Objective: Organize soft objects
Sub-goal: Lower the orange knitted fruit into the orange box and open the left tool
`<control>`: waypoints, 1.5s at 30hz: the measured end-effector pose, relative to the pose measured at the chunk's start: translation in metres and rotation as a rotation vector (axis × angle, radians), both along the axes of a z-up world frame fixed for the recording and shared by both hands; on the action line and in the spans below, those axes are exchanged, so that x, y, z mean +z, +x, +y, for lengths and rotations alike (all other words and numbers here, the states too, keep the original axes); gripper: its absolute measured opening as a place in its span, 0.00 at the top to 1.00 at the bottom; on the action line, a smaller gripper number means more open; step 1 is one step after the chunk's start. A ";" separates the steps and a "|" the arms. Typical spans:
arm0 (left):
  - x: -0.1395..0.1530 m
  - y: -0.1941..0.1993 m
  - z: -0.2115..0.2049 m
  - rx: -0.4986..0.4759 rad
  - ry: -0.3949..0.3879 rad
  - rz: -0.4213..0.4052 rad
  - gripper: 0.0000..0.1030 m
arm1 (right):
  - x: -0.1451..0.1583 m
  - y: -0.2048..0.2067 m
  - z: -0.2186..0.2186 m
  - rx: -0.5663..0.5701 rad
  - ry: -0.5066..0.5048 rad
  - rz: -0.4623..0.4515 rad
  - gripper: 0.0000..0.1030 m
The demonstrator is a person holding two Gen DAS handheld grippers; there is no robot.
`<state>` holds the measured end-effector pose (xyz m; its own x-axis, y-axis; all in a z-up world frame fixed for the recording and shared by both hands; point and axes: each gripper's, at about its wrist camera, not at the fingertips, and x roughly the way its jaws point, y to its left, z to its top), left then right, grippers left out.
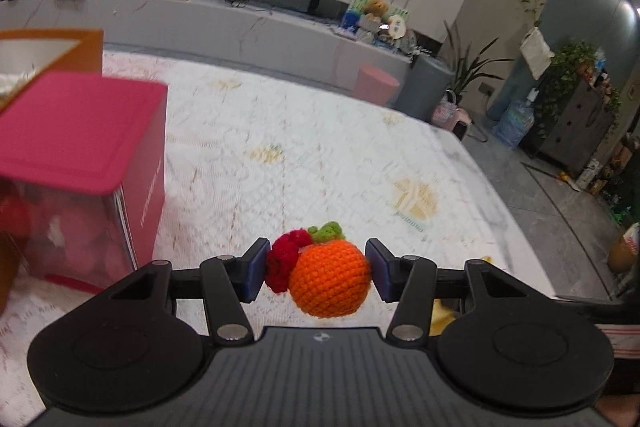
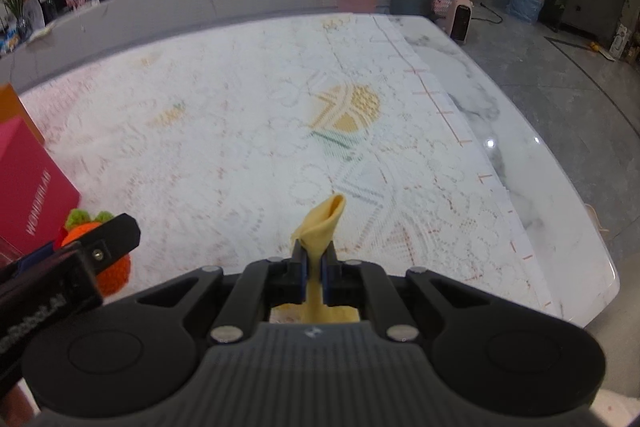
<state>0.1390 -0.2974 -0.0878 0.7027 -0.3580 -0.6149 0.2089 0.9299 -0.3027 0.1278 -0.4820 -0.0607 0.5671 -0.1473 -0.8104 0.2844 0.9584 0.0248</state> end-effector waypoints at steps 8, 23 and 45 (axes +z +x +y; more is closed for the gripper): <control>0.025 -0.004 0.007 -0.088 0.010 -0.008 0.43 | 0.013 -0.010 0.000 -0.049 0.049 -0.071 0.97; 0.067 -0.013 0.084 -0.314 0.086 -0.049 0.42 | 0.053 -0.045 0.032 -0.043 0.046 -0.220 0.96; 0.033 0.072 0.277 -0.294 0.020 0.086 0.42 | 0.154 0.013 0.253 0.456 -0.044 -0.448 0.97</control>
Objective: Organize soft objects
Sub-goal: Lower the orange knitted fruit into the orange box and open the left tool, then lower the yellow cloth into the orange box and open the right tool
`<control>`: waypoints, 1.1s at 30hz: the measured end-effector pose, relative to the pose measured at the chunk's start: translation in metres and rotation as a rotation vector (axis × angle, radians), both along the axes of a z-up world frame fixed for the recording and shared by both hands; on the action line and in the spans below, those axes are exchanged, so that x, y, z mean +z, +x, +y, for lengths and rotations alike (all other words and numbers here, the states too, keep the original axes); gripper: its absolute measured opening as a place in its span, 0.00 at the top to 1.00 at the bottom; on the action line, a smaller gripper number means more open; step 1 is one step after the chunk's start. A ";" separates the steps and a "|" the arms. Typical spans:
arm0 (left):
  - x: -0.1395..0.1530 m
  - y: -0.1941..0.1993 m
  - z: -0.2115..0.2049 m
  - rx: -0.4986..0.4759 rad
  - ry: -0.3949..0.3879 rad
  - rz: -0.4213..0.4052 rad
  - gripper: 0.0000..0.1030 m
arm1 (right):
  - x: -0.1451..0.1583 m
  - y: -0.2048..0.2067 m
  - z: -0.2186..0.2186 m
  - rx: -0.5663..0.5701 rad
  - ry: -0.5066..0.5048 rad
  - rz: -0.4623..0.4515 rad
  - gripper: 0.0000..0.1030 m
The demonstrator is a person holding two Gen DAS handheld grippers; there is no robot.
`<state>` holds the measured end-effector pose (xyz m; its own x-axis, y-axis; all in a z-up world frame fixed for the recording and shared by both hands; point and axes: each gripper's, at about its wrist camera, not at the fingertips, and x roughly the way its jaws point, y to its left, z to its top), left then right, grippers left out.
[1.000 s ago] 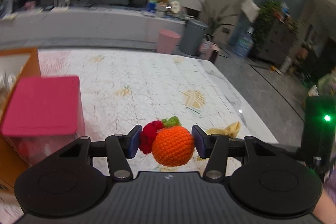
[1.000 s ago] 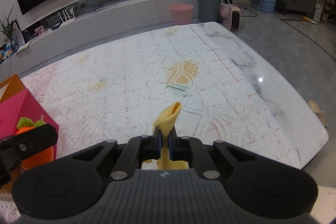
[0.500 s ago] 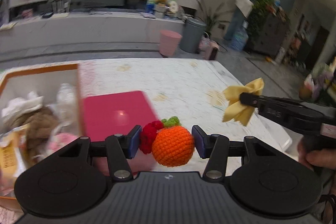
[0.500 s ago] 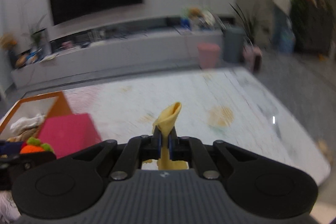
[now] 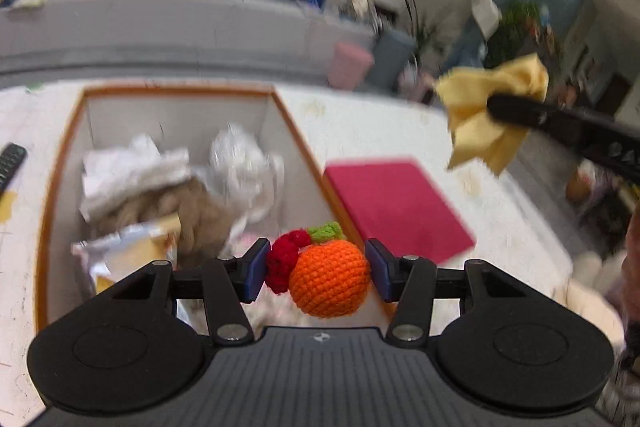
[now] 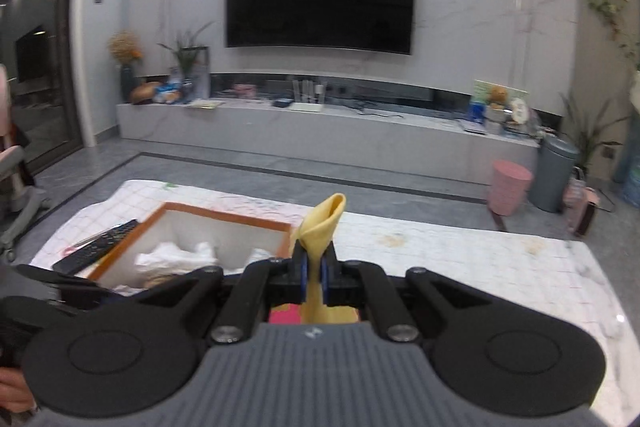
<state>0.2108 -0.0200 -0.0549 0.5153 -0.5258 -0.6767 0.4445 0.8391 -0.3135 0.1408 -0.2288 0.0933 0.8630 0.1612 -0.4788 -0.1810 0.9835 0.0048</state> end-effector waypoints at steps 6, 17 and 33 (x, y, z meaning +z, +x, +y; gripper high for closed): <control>-0.028 0.015 -0.002 0.055 0.091 0.122 0.42 | -0.027 -0.007 -0.001 0.064 0.029 0.062 0.97; -0.040 0.011 -0.025 0.045 0.306 0.124 0.39 | -0.047 -0.014 -0.023 0.022 0.059 0.095 0.97; -0.012 0.000 -0.020 0.044 0.264 0.006 0.29 | -0.043 -0.020 -0.019 0.031 0.033 0.089 0.97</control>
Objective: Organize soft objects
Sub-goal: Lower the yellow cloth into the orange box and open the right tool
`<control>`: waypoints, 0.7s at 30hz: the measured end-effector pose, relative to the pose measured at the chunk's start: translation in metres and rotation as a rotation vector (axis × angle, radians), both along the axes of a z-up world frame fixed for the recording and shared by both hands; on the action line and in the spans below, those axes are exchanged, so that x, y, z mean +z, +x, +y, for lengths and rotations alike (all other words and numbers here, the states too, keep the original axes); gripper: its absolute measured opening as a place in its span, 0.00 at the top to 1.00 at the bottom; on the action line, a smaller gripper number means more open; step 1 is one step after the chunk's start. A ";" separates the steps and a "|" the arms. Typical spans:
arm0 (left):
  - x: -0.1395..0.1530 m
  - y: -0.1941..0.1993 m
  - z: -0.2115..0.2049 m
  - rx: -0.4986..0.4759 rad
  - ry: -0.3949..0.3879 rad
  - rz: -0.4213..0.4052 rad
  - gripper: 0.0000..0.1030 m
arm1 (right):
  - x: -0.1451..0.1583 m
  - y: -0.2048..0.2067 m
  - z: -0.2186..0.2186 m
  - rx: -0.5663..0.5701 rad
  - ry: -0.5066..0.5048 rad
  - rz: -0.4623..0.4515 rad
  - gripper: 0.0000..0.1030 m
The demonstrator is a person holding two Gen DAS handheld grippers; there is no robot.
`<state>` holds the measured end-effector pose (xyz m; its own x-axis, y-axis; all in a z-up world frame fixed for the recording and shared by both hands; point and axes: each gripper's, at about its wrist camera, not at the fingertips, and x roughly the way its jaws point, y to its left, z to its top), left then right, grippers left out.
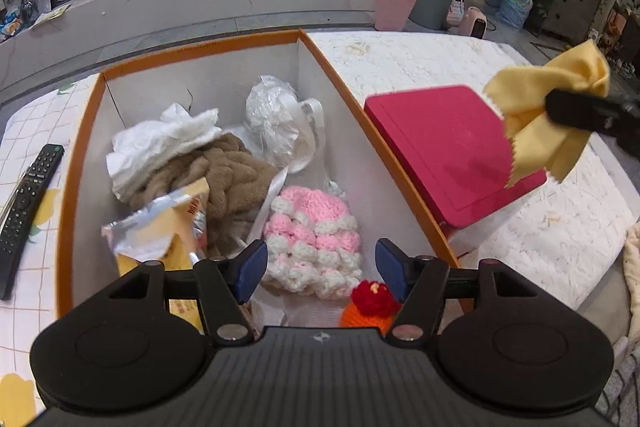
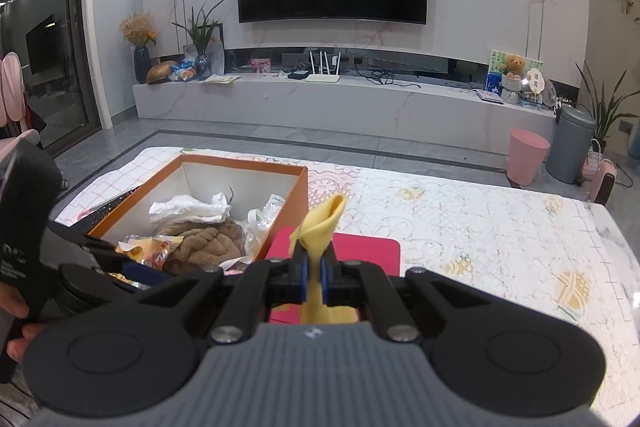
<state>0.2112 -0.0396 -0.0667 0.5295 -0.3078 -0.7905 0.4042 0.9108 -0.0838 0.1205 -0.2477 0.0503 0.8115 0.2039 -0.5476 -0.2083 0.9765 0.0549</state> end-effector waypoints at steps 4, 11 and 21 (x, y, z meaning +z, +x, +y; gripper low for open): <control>0.014 0.002 0.012 0.050 -0.029 -0.037 0.29 | 0.005 0.006 0.006 0.007 0.019 -0.002 0.97; 0.026 0.005 0.034 0.111 -0.021 -0.113 0.29 | 0.015 0.005 0.032 0.022 0.027 -0.029 0.97; 0.022 0.013 0.067 0.212 -0.015 -0.138 0.29 | 0.016 0.077 0.100 0.188 -0.079 0.020 0.97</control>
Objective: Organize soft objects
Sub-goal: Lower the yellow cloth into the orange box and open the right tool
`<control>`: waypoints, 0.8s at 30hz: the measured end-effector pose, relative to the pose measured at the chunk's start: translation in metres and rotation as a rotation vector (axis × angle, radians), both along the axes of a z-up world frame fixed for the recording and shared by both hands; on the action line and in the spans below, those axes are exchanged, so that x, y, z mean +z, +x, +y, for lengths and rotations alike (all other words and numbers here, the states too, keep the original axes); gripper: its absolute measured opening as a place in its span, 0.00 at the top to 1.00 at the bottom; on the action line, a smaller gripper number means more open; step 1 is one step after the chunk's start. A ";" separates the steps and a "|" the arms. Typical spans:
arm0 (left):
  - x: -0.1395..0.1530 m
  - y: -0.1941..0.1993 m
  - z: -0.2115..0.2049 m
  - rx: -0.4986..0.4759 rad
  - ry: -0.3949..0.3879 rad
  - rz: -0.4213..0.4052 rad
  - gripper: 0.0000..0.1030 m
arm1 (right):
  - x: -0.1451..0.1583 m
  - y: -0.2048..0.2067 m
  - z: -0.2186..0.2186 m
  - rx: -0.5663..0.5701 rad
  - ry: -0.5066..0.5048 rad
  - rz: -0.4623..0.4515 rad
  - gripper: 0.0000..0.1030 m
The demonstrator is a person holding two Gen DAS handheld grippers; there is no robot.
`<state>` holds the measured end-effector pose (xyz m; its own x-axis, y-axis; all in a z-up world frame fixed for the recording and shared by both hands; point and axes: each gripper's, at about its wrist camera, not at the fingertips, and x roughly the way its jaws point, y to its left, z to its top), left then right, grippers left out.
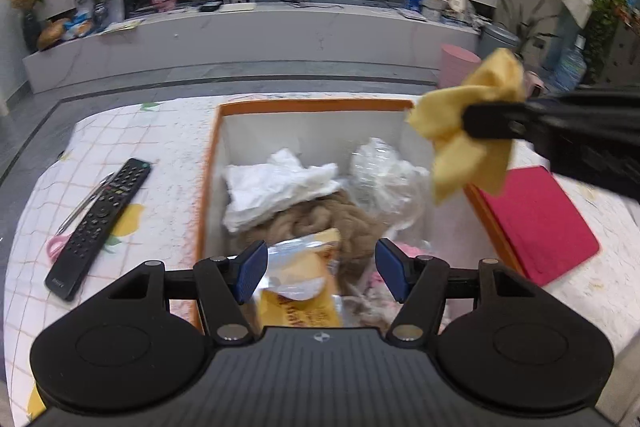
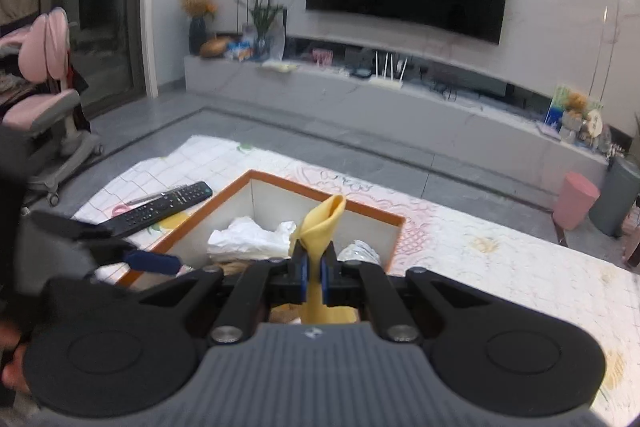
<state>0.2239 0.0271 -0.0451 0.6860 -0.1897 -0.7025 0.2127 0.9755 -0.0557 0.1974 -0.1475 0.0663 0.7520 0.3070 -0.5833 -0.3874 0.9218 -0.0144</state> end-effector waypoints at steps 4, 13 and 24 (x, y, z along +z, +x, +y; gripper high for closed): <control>-0.006 0.003 0.007 0.020 0.025 0.007 0.29 | -0.019 0.050 0.013 0.039 0.012 0.059 0.97; -0.006 0.001 0.007 0.008 0.022 0.005 0.29 | -0.071 0.148 0.031 -0.077 -0.012 0.285 0.97; -0.006 -0.001 0.007 0.014 0.012 0.015 0.29 | -0.113 0.173 0.053 -0.086 -0.099 0.371 0.80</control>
